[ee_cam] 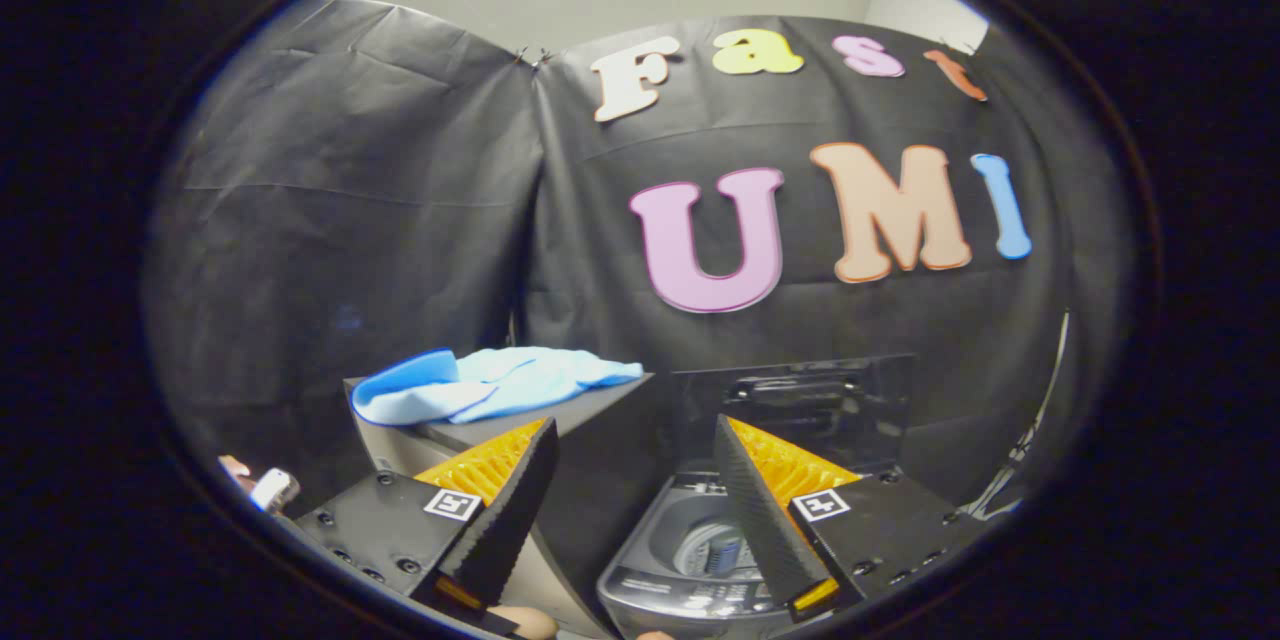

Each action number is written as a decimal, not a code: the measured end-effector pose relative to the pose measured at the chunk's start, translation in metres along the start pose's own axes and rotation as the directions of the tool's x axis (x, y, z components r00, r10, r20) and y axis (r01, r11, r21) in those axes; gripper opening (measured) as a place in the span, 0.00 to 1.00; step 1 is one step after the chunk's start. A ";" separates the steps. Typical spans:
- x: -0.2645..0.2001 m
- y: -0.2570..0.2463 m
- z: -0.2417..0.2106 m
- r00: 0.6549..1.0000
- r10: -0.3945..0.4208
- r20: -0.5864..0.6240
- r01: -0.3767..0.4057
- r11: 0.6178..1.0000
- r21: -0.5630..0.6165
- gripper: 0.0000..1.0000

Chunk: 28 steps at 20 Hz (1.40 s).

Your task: Put the clothes into the washing machine and then close the washing machine lid.

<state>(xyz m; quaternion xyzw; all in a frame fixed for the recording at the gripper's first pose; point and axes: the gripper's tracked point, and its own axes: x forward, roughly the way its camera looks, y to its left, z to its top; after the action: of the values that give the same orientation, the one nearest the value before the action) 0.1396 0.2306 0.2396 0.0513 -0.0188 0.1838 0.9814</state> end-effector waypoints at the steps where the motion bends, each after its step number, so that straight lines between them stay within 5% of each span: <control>1: 0.017 0.016 0.007 1.000 0.025 -0.018 -0.025 1.000 -0.007 0.97; 6: 0.094 0.085 0.014 0.975 0.130 -0.181 -0.137 0.990 -0.027 0.97; 12: 0.167 0.121 -0.014 0.908 0.136 -0.396 -0.172 0.984 -0.056 0.97; 20: 0.192 0.148 -0.065 0.813 0.122 -0.569 -0.219 0.970 -0.105 0.97; 25: 0.192 0.151 -0.070 0.778 0.161 -0.607 -0.213 0.977 -0.013 0.96; 28: 0.192 0.160 -0.071 0.769 0.194 -0.609 -0.242 0.970 0.004 0.71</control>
<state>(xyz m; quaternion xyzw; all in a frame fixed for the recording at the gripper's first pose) 0.2616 0.4555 0.1949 -0.0490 0.2829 0.3024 0.9089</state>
